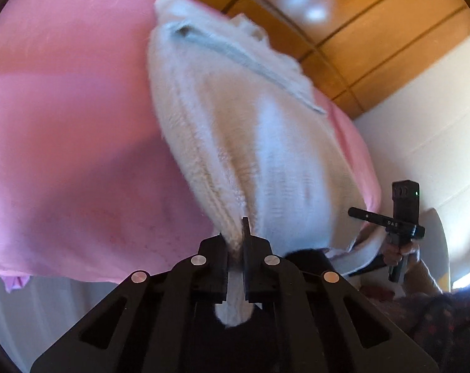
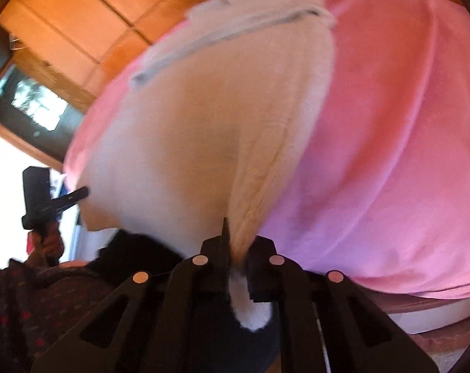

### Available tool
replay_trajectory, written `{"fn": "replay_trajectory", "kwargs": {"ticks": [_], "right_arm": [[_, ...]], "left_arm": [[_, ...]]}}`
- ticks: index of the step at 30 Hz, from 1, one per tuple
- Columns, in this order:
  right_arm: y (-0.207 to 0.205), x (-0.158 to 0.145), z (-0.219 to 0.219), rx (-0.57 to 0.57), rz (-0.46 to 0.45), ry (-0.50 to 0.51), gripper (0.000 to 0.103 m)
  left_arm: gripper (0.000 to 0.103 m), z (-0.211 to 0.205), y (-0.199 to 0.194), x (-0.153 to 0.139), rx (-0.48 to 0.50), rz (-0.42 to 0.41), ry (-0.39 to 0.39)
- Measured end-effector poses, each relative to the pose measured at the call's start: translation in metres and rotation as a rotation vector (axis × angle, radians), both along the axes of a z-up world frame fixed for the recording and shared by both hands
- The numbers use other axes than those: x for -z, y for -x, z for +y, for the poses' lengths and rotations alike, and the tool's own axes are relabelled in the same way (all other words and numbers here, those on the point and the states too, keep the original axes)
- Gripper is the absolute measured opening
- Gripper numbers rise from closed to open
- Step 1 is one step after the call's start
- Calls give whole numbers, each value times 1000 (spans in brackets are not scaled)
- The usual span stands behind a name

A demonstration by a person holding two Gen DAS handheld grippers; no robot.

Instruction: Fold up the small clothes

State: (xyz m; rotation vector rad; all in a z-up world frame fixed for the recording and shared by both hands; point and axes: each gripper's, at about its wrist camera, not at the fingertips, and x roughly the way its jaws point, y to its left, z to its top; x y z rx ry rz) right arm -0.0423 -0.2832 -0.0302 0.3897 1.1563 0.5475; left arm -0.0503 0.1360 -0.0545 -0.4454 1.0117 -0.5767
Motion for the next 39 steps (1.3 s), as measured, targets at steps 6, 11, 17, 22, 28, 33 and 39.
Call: {"fn": "replay_trajectory", "kwargs": {"ticks": [6, 11, 17, 22, 28, 33, 39], "right_arm": [[-9, -49, -15, 65, -119, -206, 6], [-55, -48, -32, 197, -121, -275, 6], [-127, -25, -50, 394, -32, -275, 6], [-156, -21, -77, 544, -44, -259, 67], [-135, -28, -86, 484, -108, -87, 68], [-110, -11, -47, 304, -119, 81, 66], [-112, 8, -9, 229, -124, 205, 22]], "left_arm": [[5, 19, -8, -42, -24, -57, 112], [5, 29, -54, -61, -81, -53, 261], [5, 46, -138, -55, -265, 25, 301], [34, 74, -189, -30, -479, 116, 287], [48, 78, -157, -37, -420, -6, 70], [75, 34, -113, -25, -176, -106, -127], [38, 3, -104, -3, -86, -140, -271]]}}
